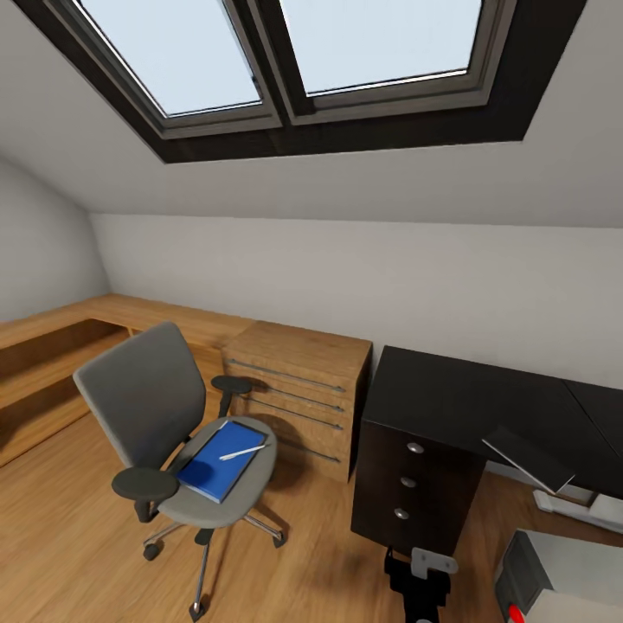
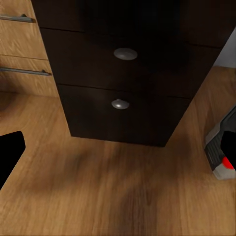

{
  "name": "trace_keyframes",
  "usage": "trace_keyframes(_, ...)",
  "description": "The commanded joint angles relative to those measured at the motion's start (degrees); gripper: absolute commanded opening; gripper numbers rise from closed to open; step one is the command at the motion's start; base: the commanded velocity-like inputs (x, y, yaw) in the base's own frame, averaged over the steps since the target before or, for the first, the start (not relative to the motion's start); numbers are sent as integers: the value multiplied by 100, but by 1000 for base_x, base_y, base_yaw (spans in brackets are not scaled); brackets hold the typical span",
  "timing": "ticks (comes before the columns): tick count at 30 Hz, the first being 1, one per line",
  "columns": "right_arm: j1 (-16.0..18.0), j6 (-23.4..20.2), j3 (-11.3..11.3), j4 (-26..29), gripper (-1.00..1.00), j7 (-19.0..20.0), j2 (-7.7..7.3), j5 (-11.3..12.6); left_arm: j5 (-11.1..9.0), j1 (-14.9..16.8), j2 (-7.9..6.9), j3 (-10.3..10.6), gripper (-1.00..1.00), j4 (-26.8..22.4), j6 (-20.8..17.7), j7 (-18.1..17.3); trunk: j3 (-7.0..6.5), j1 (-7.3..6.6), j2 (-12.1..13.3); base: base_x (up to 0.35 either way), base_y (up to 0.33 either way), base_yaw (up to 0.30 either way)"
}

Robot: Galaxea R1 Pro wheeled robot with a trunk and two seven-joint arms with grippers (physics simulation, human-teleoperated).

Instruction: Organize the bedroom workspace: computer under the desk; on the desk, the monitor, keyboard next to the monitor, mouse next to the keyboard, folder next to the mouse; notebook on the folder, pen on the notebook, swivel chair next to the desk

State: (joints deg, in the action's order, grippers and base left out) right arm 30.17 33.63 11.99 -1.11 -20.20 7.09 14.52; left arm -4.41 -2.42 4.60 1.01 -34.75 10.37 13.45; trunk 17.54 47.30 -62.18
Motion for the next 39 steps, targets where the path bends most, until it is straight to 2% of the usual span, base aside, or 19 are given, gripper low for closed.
trace_keyframes(1, 7, 21, 49, -12, 100, -16, 9, 46, -46, -2, -1, 12, 100, -5, 68, 15, 6, 1, -4, 0, 0, 0)
trace_keyframes(3, 7, 21, 49, -14, 100, -17, 23, 51, -44, -3, -2, 12, 100, 0, 142, 16, 6, 1, -4, 0, 0, 0)
trace_keyframes(4, 7, 21, 42, -13, 100, -19, 93, 58, -43, -1, -3, 13, 100, 21, 263, 26, 6, 1, -4, 0, 0, 0)
trace_keyframes(20, 7, 21, 39, -19, 100, -19, 113, 51, -42, -3, -3, 14, 100, 30, 299, 35, 76, 1, -4, 0, 0, 17)
trace_keyframes(29, 7, 21, 40, -20, 100, -12, 116, 20, -35, -3, -13, 9, 100, 15, 315, 34, 150, 1, -4, 0, 0, 120)
trace_keyframes(39, 7, 21, 48, -21, 100, -10, 159, 1, -38, 0, -114, -25, 100, -4, 323, 59, 222, 1, -4, 0, 0, 184)
